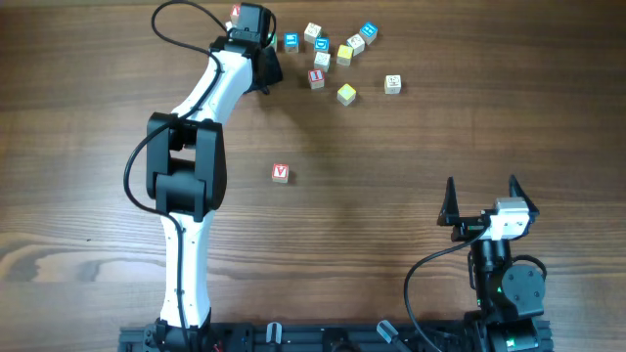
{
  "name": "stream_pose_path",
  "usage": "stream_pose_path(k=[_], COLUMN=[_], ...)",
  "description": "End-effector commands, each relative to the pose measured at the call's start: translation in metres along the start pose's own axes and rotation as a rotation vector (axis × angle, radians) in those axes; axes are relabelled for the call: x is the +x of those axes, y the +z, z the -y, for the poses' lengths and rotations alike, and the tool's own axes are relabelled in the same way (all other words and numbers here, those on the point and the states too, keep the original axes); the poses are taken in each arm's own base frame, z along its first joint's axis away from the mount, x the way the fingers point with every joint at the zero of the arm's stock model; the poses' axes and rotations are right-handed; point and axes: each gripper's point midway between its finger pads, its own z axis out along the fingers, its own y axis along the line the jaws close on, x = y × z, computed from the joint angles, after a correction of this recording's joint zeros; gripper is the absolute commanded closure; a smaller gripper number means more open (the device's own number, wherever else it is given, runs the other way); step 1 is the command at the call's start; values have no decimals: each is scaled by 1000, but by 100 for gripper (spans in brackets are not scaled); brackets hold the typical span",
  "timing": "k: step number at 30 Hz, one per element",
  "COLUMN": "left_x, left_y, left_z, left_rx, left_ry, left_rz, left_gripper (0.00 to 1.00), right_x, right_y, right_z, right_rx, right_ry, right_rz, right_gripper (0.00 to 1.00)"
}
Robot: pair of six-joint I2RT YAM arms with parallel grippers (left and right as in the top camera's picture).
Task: Form a horizontal line
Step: 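Reach the left gripper back to the cluster and grasp the 'M' block, then carry the 'M' block and set it left of the 'A' block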
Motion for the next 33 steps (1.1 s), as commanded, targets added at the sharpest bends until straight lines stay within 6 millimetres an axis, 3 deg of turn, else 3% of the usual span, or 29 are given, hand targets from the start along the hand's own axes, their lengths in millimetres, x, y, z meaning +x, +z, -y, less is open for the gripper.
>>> stream_pose_path(k=[1,5,9,14,18,23,28,31,33], left_x=[3,3,3,1,-9,-21,-22,-12,11], left_y=[7,7,7,6,-10,-37,-83,-123,-153], left_z=[-9,-9,-9,-8,-5,-1,-8,-16,-23], left_rx=[-25,-24,-24,-21,-9,3,-6,-20,-8], left_ry=[-1,54,129,154,181,227,249,255,259], left_rz=[-9,-10,-11,-6,23,54,37,-6,-98], left_gripper=[53,56,50,78,79,80,80,80,80], right_x=[-1,-1,-1,-1,-1,-1,-1,-1,-1], right_y=[0,0,0,0,0,0,0,0,0], right_z=[-1,-1,-1,-1,-1,-1,-1,-1,-1], right_rx=[-10,-10,-10,-10,-10,-10,-10,-10,-10], right_ry=[-4,-4,-4,-4,-4,-4,-4,-4,-4], right_rz=[8,8,9,8,9,9,9,9,8], right_gripper=[2,0,0,0,0,0,0,0,0])
